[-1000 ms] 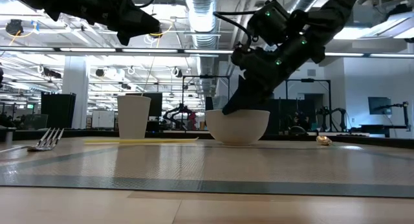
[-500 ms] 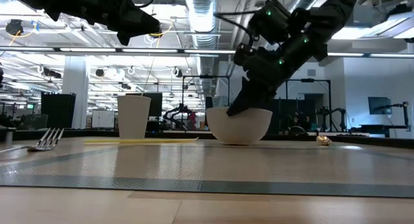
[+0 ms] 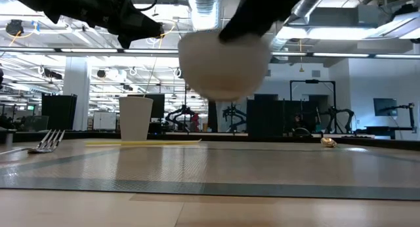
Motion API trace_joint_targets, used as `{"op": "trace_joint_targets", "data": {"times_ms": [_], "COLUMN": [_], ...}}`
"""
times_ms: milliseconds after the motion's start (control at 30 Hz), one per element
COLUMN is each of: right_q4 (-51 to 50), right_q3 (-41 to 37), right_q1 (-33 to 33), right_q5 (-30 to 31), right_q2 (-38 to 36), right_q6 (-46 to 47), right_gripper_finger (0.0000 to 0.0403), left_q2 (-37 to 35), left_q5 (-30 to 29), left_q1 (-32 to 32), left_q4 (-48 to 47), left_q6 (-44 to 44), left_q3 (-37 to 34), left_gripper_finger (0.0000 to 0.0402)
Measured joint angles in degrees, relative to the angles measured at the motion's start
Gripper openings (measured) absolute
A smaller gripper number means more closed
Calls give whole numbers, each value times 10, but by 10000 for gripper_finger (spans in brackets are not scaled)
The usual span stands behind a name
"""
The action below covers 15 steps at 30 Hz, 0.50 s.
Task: Pick & Place Utensil
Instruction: Put the gray bowl at the bottom of the mat
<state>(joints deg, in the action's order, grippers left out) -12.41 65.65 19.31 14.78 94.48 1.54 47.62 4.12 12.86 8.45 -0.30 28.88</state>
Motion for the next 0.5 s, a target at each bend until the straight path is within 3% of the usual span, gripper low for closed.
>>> {"op": "trace_joint_targets", "data": {"times_ms": [100, 233, 500], "right_q4": [18, 27, 43], "right_q3": [15, 15, 15], "right_q1": [57, 113, 164], "right_q5": [36, 79, 108], "right_q2": [14, 36, 117], "right_q6": [9, 96, 119], "right_gripper_finger": [6, 3, 2], "left_q2": [0, 0, 0], "left_q5": [-9, -13, -13], "left_q1": [0, 0, 0], "left_q4": [2, 7, 14], "left_q6": [0, 0, 0], "left_q3": [-4, -5, -5], "left_gripper_finger": [118, 118, 118]}}
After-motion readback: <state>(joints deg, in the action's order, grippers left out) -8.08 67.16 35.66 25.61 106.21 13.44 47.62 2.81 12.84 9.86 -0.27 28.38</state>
